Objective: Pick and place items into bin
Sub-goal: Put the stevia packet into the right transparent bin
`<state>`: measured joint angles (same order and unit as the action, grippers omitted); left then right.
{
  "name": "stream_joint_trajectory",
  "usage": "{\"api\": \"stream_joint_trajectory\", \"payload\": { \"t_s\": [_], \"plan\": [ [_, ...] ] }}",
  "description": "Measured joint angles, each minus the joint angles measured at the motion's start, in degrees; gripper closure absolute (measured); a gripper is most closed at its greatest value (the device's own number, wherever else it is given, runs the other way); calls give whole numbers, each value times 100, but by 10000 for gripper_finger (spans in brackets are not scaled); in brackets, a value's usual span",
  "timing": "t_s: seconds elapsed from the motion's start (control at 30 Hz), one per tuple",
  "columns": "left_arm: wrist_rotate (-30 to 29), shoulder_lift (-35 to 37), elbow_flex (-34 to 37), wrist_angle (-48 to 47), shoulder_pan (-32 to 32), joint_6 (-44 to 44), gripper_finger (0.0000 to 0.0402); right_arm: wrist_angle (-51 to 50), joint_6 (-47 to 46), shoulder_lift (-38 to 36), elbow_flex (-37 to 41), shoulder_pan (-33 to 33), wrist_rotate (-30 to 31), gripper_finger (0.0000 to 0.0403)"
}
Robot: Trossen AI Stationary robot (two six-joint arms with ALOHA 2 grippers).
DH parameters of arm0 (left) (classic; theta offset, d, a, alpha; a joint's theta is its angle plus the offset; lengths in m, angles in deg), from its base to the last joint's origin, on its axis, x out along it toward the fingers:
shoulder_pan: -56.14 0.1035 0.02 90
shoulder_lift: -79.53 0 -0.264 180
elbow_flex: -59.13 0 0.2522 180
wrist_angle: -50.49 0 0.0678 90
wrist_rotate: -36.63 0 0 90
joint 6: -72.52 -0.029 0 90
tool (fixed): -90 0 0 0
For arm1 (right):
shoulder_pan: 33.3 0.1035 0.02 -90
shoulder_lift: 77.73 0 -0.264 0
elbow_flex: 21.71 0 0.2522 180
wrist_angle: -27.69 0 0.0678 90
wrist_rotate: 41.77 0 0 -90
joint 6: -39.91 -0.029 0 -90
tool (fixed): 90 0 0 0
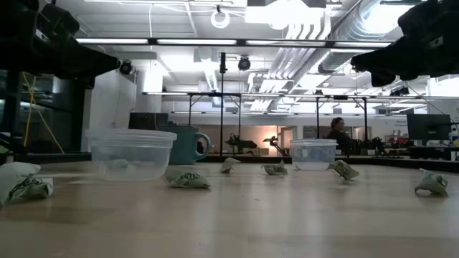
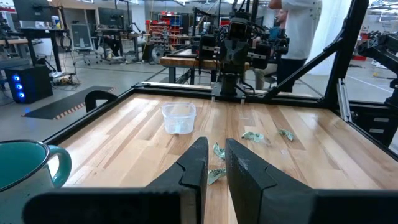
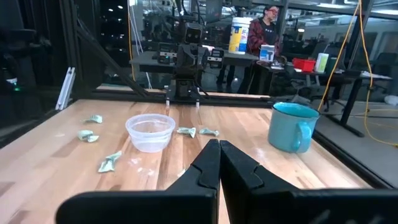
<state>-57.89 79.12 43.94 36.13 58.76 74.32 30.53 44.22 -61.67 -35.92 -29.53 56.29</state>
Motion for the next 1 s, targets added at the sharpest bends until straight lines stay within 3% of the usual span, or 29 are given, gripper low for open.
{"api": "stream_joint_trajectory", "payload": {
  "t_s": [0.47,0.67,0.83,1.0],
  "plan": [
    [-1,0,0,0,-1,0,309,424,-144,-2,-2,0,-100,402],
    [-1,2,0,2,-1,21,309,387,-139,0,-15,-2,333,402],
    [-118,0,0,88,-1,453,309,340,-37,15,-19,-2,338,402],
    [-393,0,0,101,1,603,309,682,-36,169,-35,12,10,361]
  ]
}}
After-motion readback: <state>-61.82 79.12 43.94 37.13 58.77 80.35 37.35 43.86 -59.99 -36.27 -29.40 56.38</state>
